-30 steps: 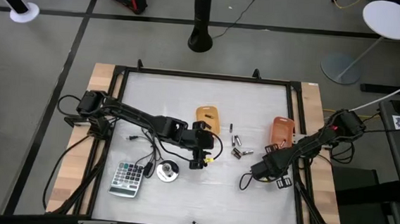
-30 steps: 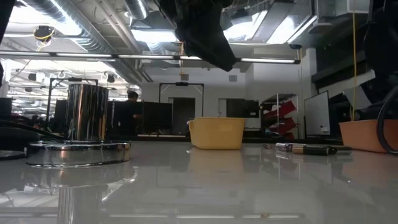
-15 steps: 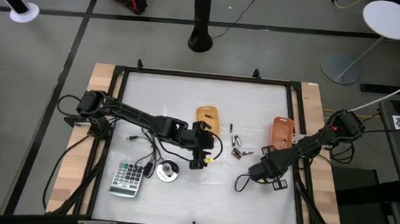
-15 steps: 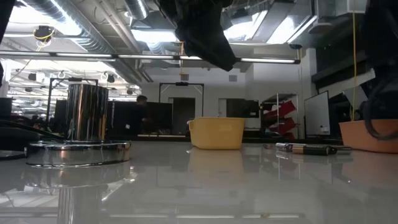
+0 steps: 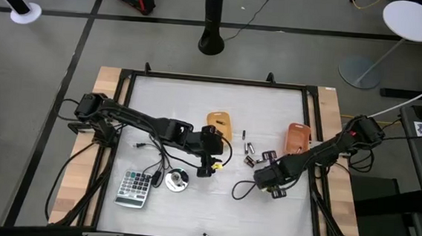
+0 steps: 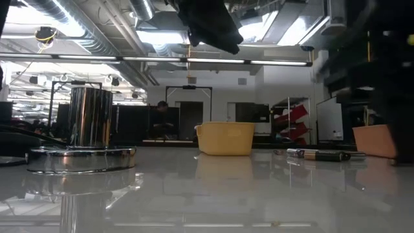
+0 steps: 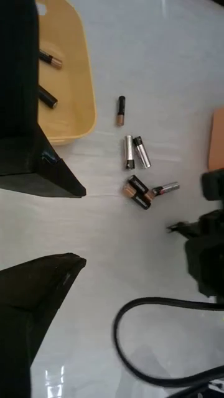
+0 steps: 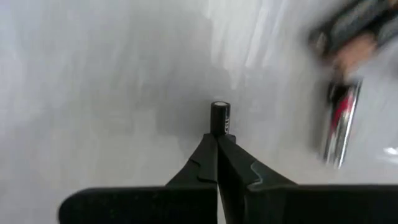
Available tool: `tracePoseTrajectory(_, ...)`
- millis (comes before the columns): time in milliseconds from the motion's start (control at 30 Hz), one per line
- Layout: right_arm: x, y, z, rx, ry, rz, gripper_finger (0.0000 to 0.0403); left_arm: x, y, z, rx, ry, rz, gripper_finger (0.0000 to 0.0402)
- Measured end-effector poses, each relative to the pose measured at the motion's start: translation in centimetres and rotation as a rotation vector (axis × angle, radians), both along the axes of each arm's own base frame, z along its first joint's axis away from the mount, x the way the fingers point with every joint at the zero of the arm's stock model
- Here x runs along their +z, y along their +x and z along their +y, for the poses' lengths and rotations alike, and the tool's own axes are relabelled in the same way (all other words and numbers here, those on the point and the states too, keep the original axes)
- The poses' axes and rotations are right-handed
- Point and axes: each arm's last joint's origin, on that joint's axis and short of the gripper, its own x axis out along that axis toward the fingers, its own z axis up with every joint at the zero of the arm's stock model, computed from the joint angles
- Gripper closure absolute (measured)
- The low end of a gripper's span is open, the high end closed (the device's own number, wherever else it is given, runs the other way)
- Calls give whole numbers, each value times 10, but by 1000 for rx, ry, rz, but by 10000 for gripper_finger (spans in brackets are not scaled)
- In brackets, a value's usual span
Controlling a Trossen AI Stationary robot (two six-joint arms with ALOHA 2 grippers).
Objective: Sort batteries
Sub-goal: Put the black battery into the yellow bin
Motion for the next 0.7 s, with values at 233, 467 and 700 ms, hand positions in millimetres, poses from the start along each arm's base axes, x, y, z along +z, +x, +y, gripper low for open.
tracePoseTrajectory(233,1,18,-13,-8,38,-107,403,0,-3,-5,22,-36,16,257)
tracePoseTrajectory(467,3,29,-24,-67,60,-172,403,-5,-2,-18,43,-90,16,257)
tracePoseTrajectory(700,4,38,-30,-89,166,-207,402,-15,8,-30,15,-95,-18,257)
